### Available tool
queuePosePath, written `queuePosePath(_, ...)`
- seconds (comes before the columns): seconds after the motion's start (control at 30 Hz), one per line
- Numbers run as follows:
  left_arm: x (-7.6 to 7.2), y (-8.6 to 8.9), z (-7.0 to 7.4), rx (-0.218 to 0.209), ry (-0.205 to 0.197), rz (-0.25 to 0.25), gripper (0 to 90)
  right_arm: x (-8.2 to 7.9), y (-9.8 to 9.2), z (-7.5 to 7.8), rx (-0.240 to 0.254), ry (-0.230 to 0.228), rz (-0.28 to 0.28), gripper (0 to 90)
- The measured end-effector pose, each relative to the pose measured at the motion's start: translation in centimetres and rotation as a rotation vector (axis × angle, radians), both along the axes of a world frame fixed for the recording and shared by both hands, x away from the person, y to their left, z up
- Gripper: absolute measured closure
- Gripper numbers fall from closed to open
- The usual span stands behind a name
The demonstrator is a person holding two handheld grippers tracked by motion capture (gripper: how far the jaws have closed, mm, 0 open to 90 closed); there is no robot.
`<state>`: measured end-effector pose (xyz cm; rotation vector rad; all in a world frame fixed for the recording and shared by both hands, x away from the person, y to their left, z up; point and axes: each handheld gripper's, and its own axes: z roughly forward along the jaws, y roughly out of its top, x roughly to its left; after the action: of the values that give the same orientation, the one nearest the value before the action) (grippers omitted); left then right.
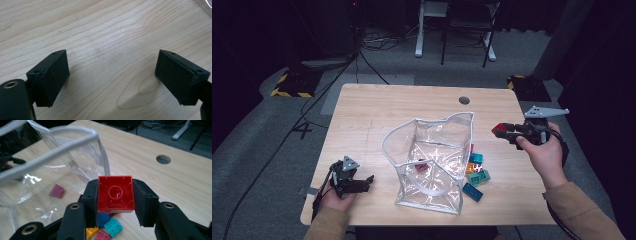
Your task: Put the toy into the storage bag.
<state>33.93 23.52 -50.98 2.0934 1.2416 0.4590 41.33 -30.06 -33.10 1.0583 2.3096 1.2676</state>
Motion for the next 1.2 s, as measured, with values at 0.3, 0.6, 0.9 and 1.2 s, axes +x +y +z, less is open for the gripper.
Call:
queuePosePath(0.3,0.0,0.0,0.0,-0.003,0.003,0.004,12.1,-0.7,2.6,4.3,0.023,-0.054,0.065,58.9)
queuePosePath(0.6,0.0,-0.1,0.0,-0.003,0.003,0.004,12.1,-1.3,5.7,7.1,0.015,-0.081,0.13,58.8)
queuePosePath(0.9,0.0,-0.1,0.0,-0.003,0.002,0.004,12.1,-1.8,8.8,8.6,0.016,-0.085,0.203,58.8)
queuePosePath(1.2,0.0,0.0,0.0,-0.003,0.002,0.004,12.1,-1.8,11.9,8.7,0.038,-0.062,0.268,58.8)
